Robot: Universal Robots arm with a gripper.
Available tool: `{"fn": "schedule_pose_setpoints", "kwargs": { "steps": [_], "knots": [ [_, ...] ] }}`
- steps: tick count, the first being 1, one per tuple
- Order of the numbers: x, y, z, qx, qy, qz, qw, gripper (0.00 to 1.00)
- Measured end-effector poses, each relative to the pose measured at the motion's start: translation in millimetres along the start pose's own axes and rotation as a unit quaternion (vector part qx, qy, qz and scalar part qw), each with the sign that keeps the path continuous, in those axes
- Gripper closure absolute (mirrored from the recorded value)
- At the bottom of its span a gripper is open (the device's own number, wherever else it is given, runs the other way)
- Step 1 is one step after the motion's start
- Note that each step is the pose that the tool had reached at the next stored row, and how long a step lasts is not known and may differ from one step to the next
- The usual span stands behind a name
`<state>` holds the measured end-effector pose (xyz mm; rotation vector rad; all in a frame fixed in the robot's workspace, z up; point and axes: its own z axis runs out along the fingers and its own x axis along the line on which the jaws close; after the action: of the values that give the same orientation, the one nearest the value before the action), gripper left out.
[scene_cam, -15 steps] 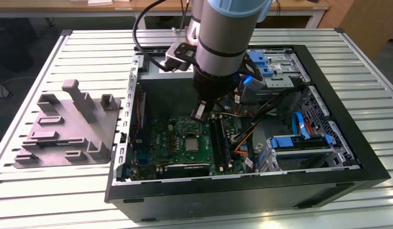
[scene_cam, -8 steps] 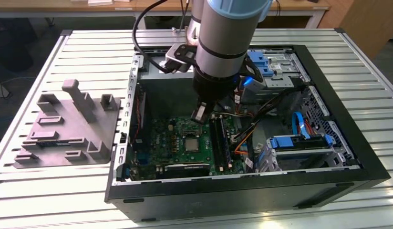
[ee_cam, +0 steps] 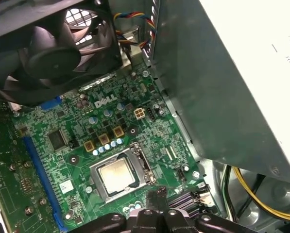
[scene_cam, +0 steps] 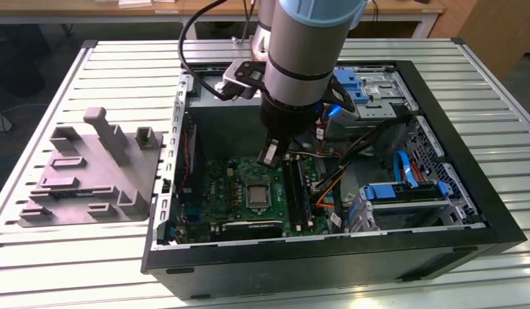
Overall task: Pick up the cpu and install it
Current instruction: 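Close the cpu cover, then install the first cpu locking lever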
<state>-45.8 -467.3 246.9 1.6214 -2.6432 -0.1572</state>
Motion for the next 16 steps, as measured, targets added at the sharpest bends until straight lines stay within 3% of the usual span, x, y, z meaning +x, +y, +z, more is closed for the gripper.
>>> {"fn": "schedule_pose_setpoints", "kwargs": {
  "steps": [9,16],
  "knots": [
    [10.0,0.6,0.1,0.0000,0.0011,-0.008,1.0000,0.89],
    [10.3,0.7,0.1,-0.0001,0.0012,-0.009,1.0000,0.89]
  ]
}}
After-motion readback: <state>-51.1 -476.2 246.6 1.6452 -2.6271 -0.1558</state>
